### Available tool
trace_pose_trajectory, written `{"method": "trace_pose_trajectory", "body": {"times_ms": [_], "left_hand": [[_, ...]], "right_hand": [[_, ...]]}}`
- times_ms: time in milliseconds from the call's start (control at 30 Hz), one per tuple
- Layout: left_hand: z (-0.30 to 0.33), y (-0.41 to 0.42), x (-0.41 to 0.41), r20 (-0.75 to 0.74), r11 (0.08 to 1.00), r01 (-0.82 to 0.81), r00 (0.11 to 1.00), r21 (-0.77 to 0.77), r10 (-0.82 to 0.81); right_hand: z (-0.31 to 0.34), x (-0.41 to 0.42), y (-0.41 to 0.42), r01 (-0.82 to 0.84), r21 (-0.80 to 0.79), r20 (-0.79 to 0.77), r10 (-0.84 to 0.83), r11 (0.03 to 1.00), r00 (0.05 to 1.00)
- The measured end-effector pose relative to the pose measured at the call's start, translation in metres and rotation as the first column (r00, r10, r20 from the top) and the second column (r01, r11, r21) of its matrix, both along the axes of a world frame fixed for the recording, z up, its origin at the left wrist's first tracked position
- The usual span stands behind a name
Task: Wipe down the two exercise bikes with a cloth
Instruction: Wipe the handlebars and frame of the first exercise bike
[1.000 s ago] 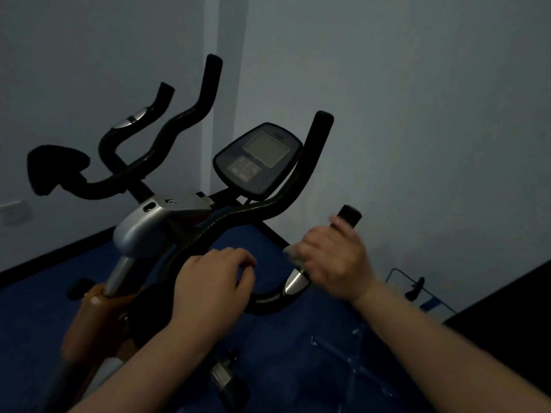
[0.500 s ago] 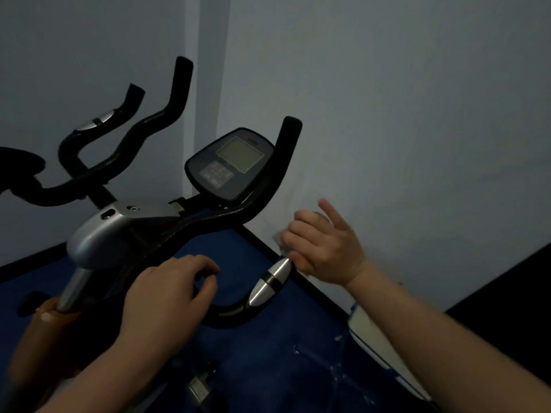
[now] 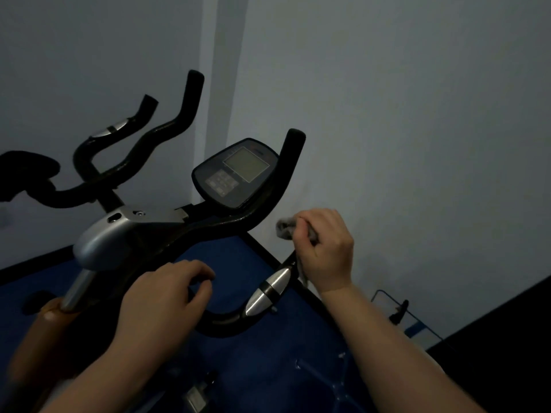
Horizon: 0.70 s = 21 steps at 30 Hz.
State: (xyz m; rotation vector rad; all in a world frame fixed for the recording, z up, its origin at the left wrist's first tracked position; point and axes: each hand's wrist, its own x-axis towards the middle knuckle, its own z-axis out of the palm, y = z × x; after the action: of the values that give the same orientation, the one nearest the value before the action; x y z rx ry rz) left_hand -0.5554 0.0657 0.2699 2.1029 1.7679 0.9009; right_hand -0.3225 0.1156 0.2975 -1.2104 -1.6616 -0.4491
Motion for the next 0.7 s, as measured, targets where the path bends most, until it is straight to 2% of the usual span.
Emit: {"method": "trace_pose_trajectory", "body": {"times_ms": [33,100,133,167,233,300,333,367,467,500,533,567,633,700], "left_hand": [[0.000,0.000,0.000,-0.004,1.000,0.002,1.000,0.001,-0.002],[0.001,0.001,-0.001,-0.020,1.000,-0.003,1.000,-0.005,0.003],[0.001,0.001,-0.001,-0.030,1.000,-0.009,1.000,-0.005,0.009],[0.001,0.000,-0.001,-0.036,1.000,-0.012,0.999,-0.005,0.012],[0.002,0.000,0.000,-0.031,1.000,-0.014,0.999,-0.003,0.014],[0.002,0.000,0.001,-0.033,1.000,-0.011,0.999,-0.002,0.011],[0.001,0.000,0.001,-0.038,1.000,-0.008,0.999,-0.002,0.008],[0.001,0.000,0.001,-0.040,1.000,-0.007,0.999,0.000,0.007],[0.002,-0.001,0.000,-0.031,1.000,-0.022,0.999,-0.004,0.022],[0.001,-0.001,0.001,-0.031,1.000,-0.029,0.999,-0.005,0.029],[0.001,-0.001,0.001,-0.032,0.999,-0.034,0.999,-0.003,0.034],[0.000,-0.001,0.001,-0.034,0.999,-0.033,0.999,0.003,0.033],[0.000,-0.001,0.001,-0.029,0.999,-0.033,0.999,0.013,0.033],[-0.001,-0.001,0.001,-0.023,0.999,-0.034,0.999,0.014,0.034]], "right_hand": [[-0.006,-0.010,-0.003,0.043,-0.002,-0.195,-0.043,0.999,0.980],[-0.014,-0.033,-0.007,0.083,-0.015,-0.562,-0.077,0.996,0.824],[-0.016,-0.043,-0.008,0.076,-0.029,-0.663,-0.077,0.997,0.744],[-0.016,-0.050,-0.008,0.068,-0.045,-0.703,-0.080,0.997,0.707],[-0.010,-0.046,-0.010,0.051,-0.071,-0.642,-0.084,0.996,0.762],[-0.003,-0.026,-0.008,0.000,-0.126,-0.453,-0.058,0.992,0.890],[-0.002,-0.018,-0.006,-0.028,-0.152,-0.393,-0.035,0.988,0.919],[-0.001,-0.014,-0.006,-0.044,-0.165,-0.406,-0.027,0.985,0.914],[-0.010,-0.032,-0.010,-0.004,-0.089,-0.629,-0.053,0.996,0.776],[-0.016,-0.042,-0.012,0.039,-0.066,-0.639,-0.073,0.997,0.766],[-0.023,-0.050,-0.014,0.068,-0.046,-0.602,-0.082,0.997,0.794],[-0.028,-0.053,-0.018,0.071,-0.031,-0.518,-0.077,0.997,0.852],[-0.033,-0.041,-0.025,0.033,-0.032,-0.227,-0.039,0.999,0.973],[-0.038,-0.013,-0.033,0.001,-0.048,0.130,0.005,0.999,0.992]]}}
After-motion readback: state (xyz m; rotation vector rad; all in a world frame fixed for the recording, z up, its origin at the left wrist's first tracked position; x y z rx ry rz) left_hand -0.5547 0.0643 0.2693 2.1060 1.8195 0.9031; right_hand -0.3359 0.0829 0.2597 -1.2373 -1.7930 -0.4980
